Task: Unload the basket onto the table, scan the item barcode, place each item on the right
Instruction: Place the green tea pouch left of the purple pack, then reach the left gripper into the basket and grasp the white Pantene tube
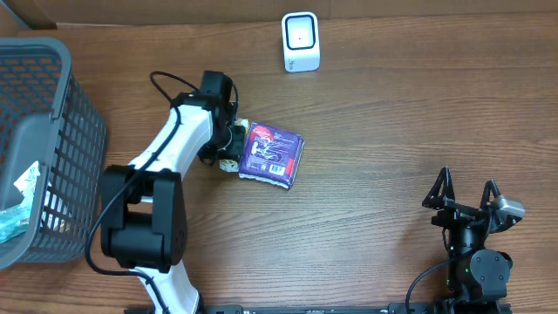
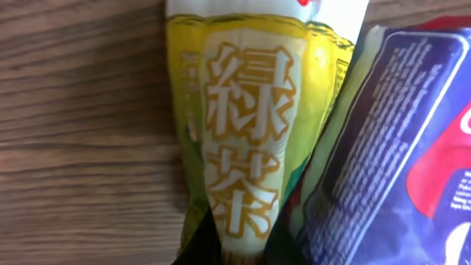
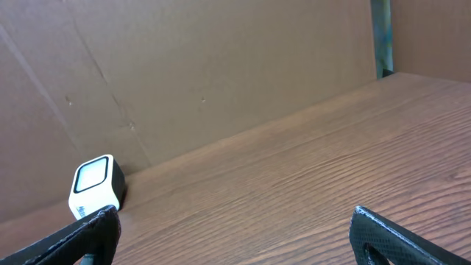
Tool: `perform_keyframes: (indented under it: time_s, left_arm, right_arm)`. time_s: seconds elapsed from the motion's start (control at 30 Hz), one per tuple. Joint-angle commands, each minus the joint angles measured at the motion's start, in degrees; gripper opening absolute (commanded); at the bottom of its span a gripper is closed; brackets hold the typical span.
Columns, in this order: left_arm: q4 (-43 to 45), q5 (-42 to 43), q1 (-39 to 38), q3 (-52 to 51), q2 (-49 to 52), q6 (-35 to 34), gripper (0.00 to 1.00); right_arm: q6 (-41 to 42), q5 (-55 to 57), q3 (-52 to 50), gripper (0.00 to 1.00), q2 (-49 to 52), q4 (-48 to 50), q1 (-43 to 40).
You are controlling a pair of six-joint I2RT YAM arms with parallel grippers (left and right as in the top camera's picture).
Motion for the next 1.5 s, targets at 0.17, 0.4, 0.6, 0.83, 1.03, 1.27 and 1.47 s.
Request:
perform_keyframes:
  time_s: [0.17,0.4,0.6,0.83,1.03,1.27,1.47]
  left_arm:
    - [-7.89,7.32,-2.27,4.66,1.05,-2.95,0.41]
    - [-22.64,6.80,-1.57,24.33,-1.51,-4.57,0.46]
    - [-34.69,-2.97,2.40,45.90,-5.90,-11.82,0.51]
    - [-42.60,-15.78,16.28,57.94,-14.23,-19.71,0.62]
    - [-47.01,-14.78,37.18,57.75,-17.35,-20.44,0.63]
    - [-45.79,-10.25,55.43,50.60,-16.09,-18.25,0.72]
    - [-35.17,-5.51,62.64,37.13,-15.91,-16.20,0.70]
  right_arm:
    - [-0.44,0.57,-0.59,1.00,-0.63,0.37,0.46]
    - [-0.42,0.57,-0.59,1.00,-0.63,0.37,0.46]
    - [-0.42,0.57,-0.59,1.00,-0.63,0.37,0.46]
    - [-0.44,0.57,-0.59,1.00,-0.63,0.37,0.46]
    - [-0.42,0.57,-0.59,1.00,-0.63,0.37,0.46]
    - [-0.44,0.57,-0.59,1.00,-0.63,0.37,0.46]
    - [-0.42,0.57,-0.59,1.00,-0.63,0.37,0.46]
